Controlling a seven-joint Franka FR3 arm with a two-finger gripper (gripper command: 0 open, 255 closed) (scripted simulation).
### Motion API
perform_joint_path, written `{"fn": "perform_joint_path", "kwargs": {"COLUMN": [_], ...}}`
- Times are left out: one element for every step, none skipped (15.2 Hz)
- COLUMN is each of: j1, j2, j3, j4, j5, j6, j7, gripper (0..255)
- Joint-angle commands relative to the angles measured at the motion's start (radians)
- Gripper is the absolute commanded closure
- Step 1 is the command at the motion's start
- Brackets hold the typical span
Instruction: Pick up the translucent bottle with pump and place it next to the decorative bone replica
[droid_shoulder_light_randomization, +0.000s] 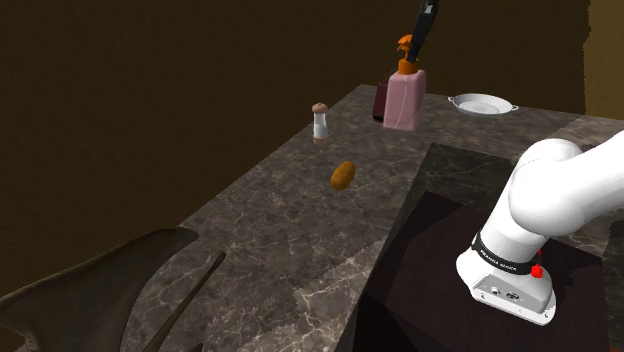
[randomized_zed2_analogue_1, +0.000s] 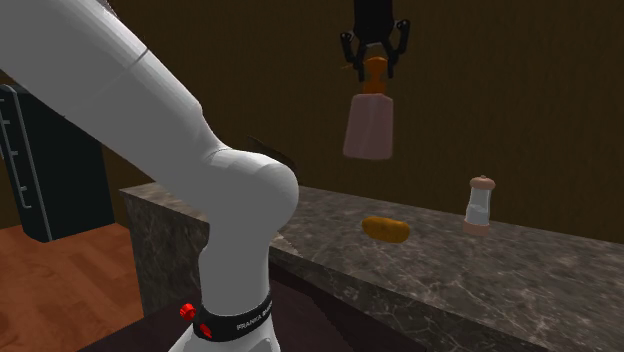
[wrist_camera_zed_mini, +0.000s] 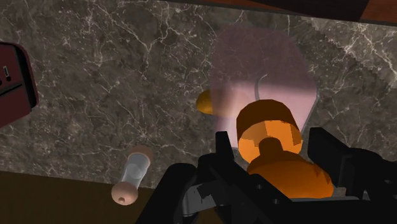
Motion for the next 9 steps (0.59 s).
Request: {"fn": "perform_joint_path", "kwargs": {"j1": [0.001, 0.002, 0.002, 0.003, 0.003, 0.004, 0.004, 0.005, 0.005], "j2": [0.013, 0.020, 0.026, 0.034, 0.041, 0.048, 0.056, 0.064, 0.072], "j3": [0.001, 0.001, 0.002, 0.002, 0.002, 0.003, 0.003, 0.003, 0.003], "j4": [0.036, 0.055, 0.074, 0.093, 0.112, 0.132, 0.151, 0.171, 0.191], "j5": [0.002, 0.002, 0.003, 0.004, 0.004, 0.005, 0.006, 0.006, 0.007], "j6": [-0.024, -0.036, -0.048, -0.060, -0.072, -0.084, -0.096, -0.108, -0.120], "j7": [-0.001, -0.001, -0.001, -0.002, -0.002, -0.003, -0.003, -0.004, -0.004], "gripper": [255, 255, 255, 255, 255, 255, 255, 255, 255]}}
